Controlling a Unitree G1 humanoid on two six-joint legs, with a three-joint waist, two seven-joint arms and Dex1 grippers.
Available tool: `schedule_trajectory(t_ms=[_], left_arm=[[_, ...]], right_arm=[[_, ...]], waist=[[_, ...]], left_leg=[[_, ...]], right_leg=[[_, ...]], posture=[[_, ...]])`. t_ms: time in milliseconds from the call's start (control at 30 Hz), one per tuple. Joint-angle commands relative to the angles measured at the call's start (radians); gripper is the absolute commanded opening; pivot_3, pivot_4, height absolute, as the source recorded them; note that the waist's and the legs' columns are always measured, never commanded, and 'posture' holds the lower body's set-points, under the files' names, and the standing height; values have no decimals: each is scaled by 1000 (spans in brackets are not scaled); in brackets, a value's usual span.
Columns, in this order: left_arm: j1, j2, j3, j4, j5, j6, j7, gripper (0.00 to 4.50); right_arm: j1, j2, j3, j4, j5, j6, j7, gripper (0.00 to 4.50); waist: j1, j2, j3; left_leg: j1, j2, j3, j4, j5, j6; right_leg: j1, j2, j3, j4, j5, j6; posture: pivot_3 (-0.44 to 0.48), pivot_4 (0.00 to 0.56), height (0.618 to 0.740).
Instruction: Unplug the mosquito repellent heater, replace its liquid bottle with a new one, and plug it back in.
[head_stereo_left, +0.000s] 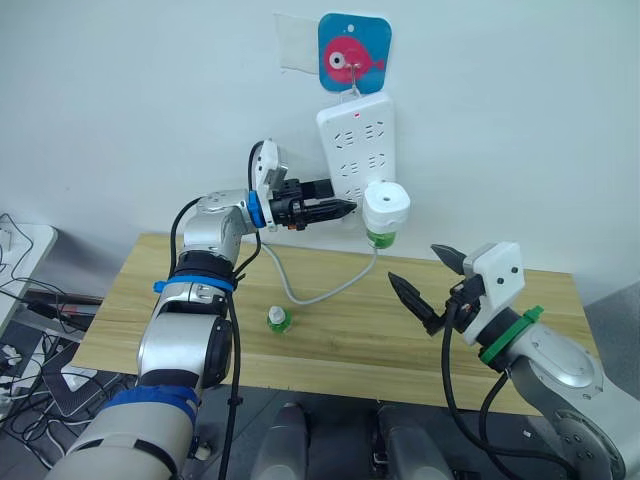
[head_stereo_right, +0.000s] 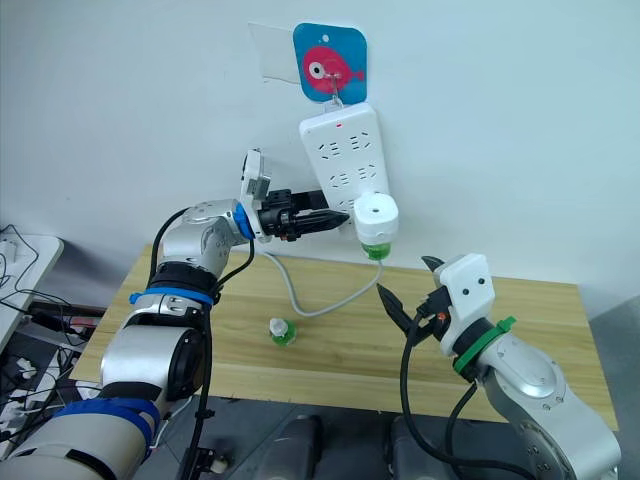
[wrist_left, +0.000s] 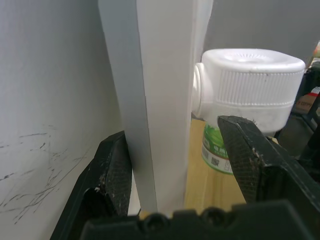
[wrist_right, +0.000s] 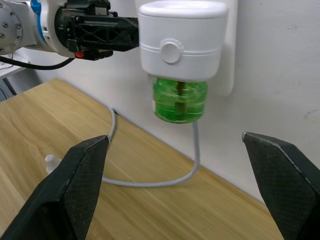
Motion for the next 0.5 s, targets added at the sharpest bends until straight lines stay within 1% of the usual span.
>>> schedule_trajectory(t_ms=[33,167,267,333,400,500], left_arm=[[-5,4,20,-61,-34,26,24,2991],[-8,-6,33,-82,-50,52,44,2991],[-1,-3,31,-89,-53,50,45,2423],[9,0,29,-92,-52,44,47,1765],[15,0,27,-98,-52,41,49,1331],[17,-9,20,-102,-47,26,66,1331]], right_arm=[[-21,14,-15,-37,13,6,-22,4500],[-46,40,0,-36,-5,37,-71,4500],[-81,76,5,-38,-4,73,-119,4500],[-117,106,21,-46,-7,105,-158,4500],[-149,132,37,-51,-11,137,-191,4500],[-219,174,77,-46,-29,188,-246,4500]], waist=[[0,0,0],[0,0,0],[-1,0,1],[-1,1,1],[-1,1,1],[-2,1,1]], left_leg=[[0,0,0,0,0,0],[0,0,-1,0,0,0],[0,0,-1,0,0,0],[0,0,-1,0,0,0],[0,1,-1,0,0,0],[0,1,-2,1,1,-1]], right_leg=[[0,0,0,0,0,0],[0,0,0,0,0,0],[0,0,0,0,0,0],[0,0,0,0,0,0],[0,0,0,0,0,-1],[0,0,0,1,0,0]], posture=[[127,264,740],[126,263,740],[125,266,740],[121,264,740],[120,265,740],[115,269,740]])
